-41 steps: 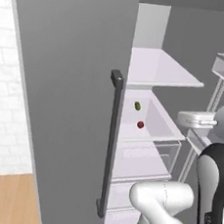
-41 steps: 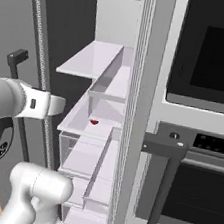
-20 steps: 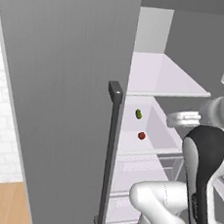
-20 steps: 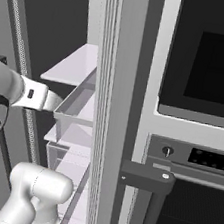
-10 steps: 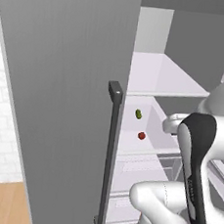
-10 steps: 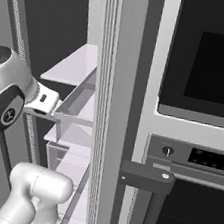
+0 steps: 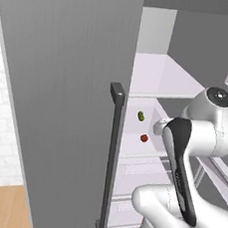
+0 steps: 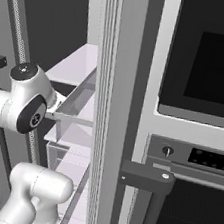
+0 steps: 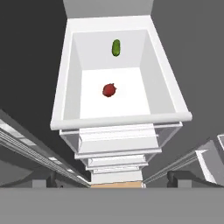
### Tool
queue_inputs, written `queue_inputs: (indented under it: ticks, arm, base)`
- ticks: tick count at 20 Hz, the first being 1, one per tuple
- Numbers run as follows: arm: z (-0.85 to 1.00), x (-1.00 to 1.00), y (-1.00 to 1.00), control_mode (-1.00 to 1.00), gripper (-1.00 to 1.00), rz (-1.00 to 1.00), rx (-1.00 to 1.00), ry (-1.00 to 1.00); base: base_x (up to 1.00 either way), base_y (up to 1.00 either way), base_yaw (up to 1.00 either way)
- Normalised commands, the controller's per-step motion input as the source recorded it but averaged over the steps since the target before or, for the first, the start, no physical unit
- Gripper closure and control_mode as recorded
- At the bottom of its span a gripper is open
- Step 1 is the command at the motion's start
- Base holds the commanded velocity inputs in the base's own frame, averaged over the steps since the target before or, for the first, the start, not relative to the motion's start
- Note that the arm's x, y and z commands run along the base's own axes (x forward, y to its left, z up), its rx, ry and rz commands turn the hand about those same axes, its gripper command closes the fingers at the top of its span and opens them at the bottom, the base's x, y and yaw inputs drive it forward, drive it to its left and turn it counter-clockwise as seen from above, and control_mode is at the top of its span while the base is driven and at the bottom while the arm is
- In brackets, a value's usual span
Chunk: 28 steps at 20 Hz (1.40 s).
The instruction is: Take the strawberry from the fridge and place it on top of the pancake, located on the dining counter.
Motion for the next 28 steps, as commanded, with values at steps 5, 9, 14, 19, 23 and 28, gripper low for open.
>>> queue_inputs:
  ticks: [5, 9, 14, 19, 23, 28]
  arm:
    - [-0.50, 0.48, 0.00, -1.00, -1.00, 0.00, 0.00, 0.01]
    - [-0.46, 0.48, 0.00, -1.00, -1.00, 0.00, 0.01, 0.04]
    - [-0.31, 0.41, 0.00, -1.00, -1.00, 0.00, 0.00, 0.04]
    - [-0.20, 0.49, -0.01, -1.00, -1.00, 0.00, 0.00, 0.03]
    - [-0.21, 0.36, -0.01, -1.00, -1.00, 0.00, 0.00, 0.06]
    - [-0.37, 0.31, 0.00, -1.00, -1.00, 0.00, 0.00, 0.05]
  base:
    - [0.00, 0.00, 0.00]
    - [0.00, 0.00, 0.00]
    - [0.00, 0.00, 0.00]
    - [0.00, 0.00, 0.00]
    - [0.00, 0.00, 0.00]
    - [0.00, 0.00, 0.00]
